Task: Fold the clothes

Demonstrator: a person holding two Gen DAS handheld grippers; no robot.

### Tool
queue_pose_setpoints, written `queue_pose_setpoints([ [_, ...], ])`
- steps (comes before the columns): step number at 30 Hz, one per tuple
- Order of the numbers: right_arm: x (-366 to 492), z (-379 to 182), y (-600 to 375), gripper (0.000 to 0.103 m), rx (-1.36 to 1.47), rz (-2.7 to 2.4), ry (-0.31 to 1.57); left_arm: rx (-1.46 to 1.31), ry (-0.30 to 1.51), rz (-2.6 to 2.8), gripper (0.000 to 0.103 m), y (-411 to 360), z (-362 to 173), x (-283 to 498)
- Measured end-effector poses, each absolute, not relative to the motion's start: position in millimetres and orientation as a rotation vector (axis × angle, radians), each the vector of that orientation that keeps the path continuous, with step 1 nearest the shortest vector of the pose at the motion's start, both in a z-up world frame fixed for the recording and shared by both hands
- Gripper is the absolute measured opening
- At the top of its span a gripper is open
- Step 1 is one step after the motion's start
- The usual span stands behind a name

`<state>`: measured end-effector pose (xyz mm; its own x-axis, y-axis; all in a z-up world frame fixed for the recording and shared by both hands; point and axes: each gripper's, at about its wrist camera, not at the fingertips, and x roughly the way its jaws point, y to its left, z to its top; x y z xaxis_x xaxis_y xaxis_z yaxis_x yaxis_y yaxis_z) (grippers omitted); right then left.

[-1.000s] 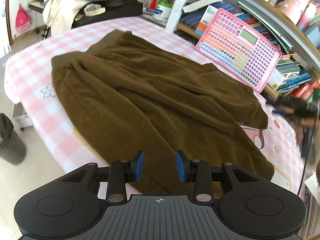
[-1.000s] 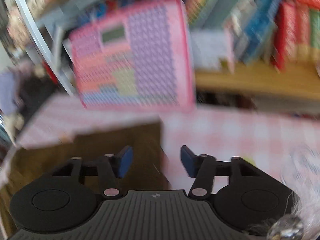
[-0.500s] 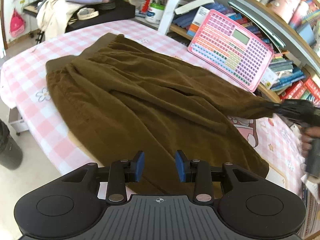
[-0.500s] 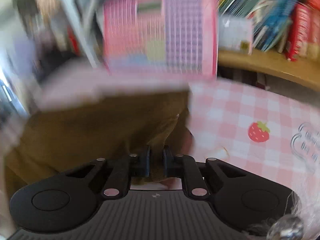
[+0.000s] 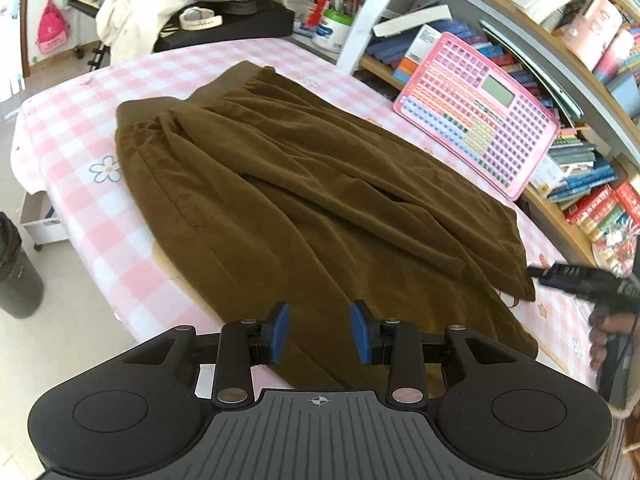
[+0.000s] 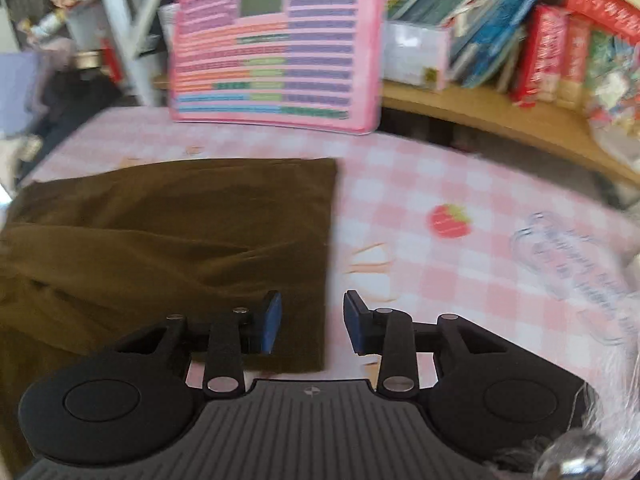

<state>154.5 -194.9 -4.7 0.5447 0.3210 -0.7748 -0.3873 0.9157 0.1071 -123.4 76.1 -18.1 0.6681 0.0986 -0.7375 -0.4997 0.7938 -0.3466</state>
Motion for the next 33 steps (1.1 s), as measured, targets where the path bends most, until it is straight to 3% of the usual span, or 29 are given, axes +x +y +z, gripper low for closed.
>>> queue_pose_setpoints([
  [9, 152.9, -11.9, -193.9, 0.031, -0.099, 0.298, 0.867, -0.622, 0.706, 0.484, 0.034, 122.2, -11.4, -145.1],
  [16, 83.6, 3.5, -198.8, 0.031, -0.041, 0.349, 0.876, -0.871, 0.616, 0.624, 0.034, 207.5, -23.7, -161.0],
  [20, 34.2, -1.9, -202.3, 0.031, -0.005, 0.322, 0.917, -0.988, 0.541, 0.623, 0.050, 250.9, -30.0, -153.9],
  [31, -68.8, -16.7, -164.8, 0.031, 0.044, 0.119, 0.955, -1.128, 0.581, 0.571, 0.050, 327.9, -57.3, -120.7],
  [33, -81.5, -20.2, -156.9, 0.031, 0.058, 0.070, 0.956, -1.167, 0.562, 0.526, 0.046, 336.8, -62.4, -117.7],
])
